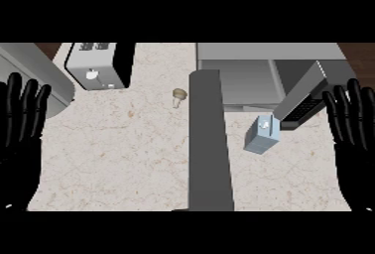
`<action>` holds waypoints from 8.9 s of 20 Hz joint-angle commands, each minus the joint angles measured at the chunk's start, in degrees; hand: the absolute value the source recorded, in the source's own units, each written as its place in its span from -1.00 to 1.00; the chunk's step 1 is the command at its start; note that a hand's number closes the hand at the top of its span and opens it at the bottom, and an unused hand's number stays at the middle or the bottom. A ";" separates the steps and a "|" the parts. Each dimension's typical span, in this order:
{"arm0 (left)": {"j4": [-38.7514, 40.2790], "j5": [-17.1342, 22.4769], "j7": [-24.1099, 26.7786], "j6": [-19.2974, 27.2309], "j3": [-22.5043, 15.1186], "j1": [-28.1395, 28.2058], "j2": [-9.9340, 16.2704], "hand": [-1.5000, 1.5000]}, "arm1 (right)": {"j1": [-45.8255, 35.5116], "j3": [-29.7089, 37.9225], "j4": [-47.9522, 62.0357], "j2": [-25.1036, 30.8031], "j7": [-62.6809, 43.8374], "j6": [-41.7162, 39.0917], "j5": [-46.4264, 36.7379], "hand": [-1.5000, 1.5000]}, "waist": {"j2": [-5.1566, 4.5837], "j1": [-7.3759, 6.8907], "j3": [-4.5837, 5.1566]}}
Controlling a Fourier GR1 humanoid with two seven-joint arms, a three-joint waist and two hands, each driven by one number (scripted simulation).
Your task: Pick up the milk, place it into the microwave and close the microwave
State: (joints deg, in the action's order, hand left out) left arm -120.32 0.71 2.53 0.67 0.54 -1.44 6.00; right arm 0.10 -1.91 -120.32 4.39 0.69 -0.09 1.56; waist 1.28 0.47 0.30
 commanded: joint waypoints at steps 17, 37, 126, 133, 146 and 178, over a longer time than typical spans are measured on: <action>3.31 12.69 -2.05 -8.69 9.04 7.64 2.14 -1.00 | -11.60 -12.93 -0.85 -4.38 -18.15 9.48 -16.15 -1.00 | -1.21 -0.66 -0.29; -3.00 22.23 -4.59 -17.94 20.33 15.95 2.67 -1.00 | -2.27 -9.77 15.36 -4.36 -3.07 13.70 -13.47 -1.00 | -1.26 -0.69 -0.31; -0.39 32.67 -8.52 -35.08 37.95 19.19 -0.32 -1.00 | -36.25 6.89 76.92 -0.61 37.46 6.07 -9.85 1.00 | -1.27 -1.18 -0.29; 3.45 28.71 -7.50 -35.09 35.82 14.97 -0.15 -1.00 | -49.71 7.64 93.12 1.67 36.73 13.06 -16.13 1.00 | -1.83 -2.12 -0.32; 4.19 30.38 -7.48 -35.86 34.76 13.16 0.52 -1.00 | -58.40 12.03 109.05 4.74 39.60 26.11 -18.47 1.00 | -3.32 -5.45 -0.46; 10.90 21.72 -5.41 -38.06 29.45 5.38 2.87 -1.00 | -62.38 8.45 114.86 10.20 37.94 40.54 -26.12 -1.00 | -5.51 -8.61 -0.69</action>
State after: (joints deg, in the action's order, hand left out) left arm -110.37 23.59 -3.73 -36.37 31.22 4.78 8.92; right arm -61.68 6.03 -4.75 15.57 36.65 43.32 -25.12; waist -4.21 -8.29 -0.39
